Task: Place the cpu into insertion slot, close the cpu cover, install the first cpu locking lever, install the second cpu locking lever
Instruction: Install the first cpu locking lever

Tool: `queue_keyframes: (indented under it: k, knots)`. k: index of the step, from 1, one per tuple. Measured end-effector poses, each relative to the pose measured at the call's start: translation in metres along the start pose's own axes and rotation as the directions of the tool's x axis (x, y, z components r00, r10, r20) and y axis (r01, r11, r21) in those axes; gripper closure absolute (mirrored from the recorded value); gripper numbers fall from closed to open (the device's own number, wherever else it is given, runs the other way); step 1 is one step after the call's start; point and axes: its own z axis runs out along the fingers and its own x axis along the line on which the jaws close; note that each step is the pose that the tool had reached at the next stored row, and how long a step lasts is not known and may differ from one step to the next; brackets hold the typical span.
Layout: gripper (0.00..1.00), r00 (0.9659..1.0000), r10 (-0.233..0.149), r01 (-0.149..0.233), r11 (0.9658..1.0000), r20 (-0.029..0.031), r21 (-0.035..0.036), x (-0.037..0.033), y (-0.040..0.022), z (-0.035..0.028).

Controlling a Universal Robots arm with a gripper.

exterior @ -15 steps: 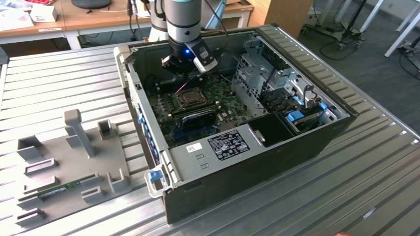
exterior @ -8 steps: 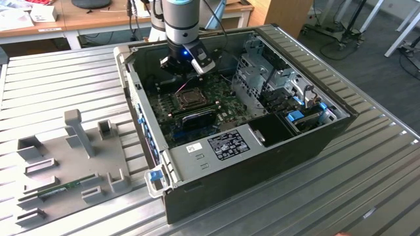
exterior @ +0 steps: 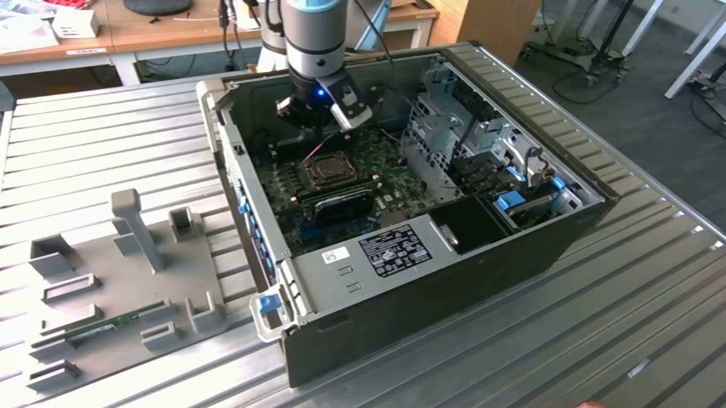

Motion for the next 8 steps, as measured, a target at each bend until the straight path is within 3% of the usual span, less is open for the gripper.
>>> queue_keyframes:
  k: [8]
  knots:
    - [0.89,1.0000,0.000,0.000,1.0000,0.0001,-0.0005,-0.0005,-0.0041,0.0014]
